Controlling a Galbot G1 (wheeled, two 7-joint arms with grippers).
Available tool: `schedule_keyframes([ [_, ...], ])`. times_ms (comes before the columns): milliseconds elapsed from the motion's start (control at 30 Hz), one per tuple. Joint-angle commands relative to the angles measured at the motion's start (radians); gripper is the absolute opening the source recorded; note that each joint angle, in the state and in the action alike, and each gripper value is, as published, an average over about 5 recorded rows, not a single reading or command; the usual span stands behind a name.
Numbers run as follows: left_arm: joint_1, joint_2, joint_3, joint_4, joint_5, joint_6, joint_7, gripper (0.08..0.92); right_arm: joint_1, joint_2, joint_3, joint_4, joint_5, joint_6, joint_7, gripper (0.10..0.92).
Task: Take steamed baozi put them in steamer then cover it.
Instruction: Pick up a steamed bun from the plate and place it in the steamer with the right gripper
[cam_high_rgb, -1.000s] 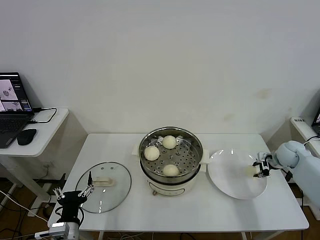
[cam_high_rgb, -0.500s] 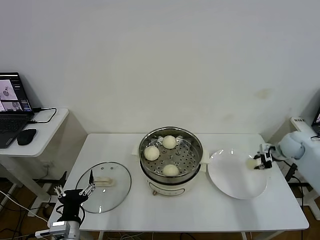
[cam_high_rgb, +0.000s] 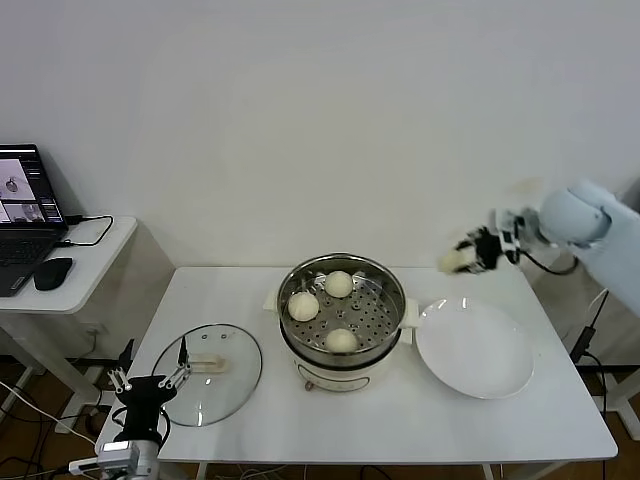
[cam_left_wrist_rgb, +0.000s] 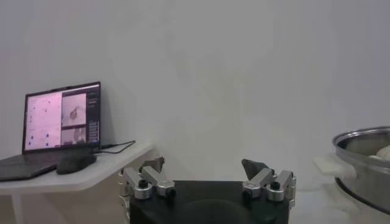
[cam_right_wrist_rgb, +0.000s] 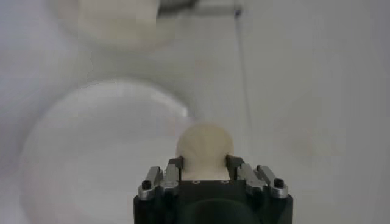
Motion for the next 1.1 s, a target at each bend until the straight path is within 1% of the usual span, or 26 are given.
schedule_keyframes([
  [33,-0.004,-0.002,-0.002,0.005,-0.002,-0.002,0.000,0.823,0.335,0.192,-0.294,0.170,0.448,-0.223,0.160,0.483],
  [167,-0.005,-0.006,-0.005,0.006,-0.002,-0.003,-0.001,0.823,0.282,0.266,-0.326,0.172,0.518,-0.296,0.240,0.484],
  [233,-0.004,-0.008,-0.007,0.005,-0.002,-0.003,-0.001,0.823,0.256,0.285,-0.340,0.167,0.524,-0.322,0.266,0.484],
  [533,-0.006,-0.016,-0.007,0.009,-0.003,-0.005,-0.001,0.823,0.134,0.304,-0.370,0.116,0.448,-0.385,0.306,0.484],
  [767,-0.009,-0.018,-0.005,0.016,-0.002,-0.006,-0.002,0.823,0.078,0.302,-0.362,0.066,0.368,-0.388,0.307,0.484],
  [1100,-0.009,-0.019,-0.005,0.017,-0.002,-0.006,-0.001,0.823,0.038,0.293,-0.334,0.050,0.334,-0.391,0.308,0.484],
])
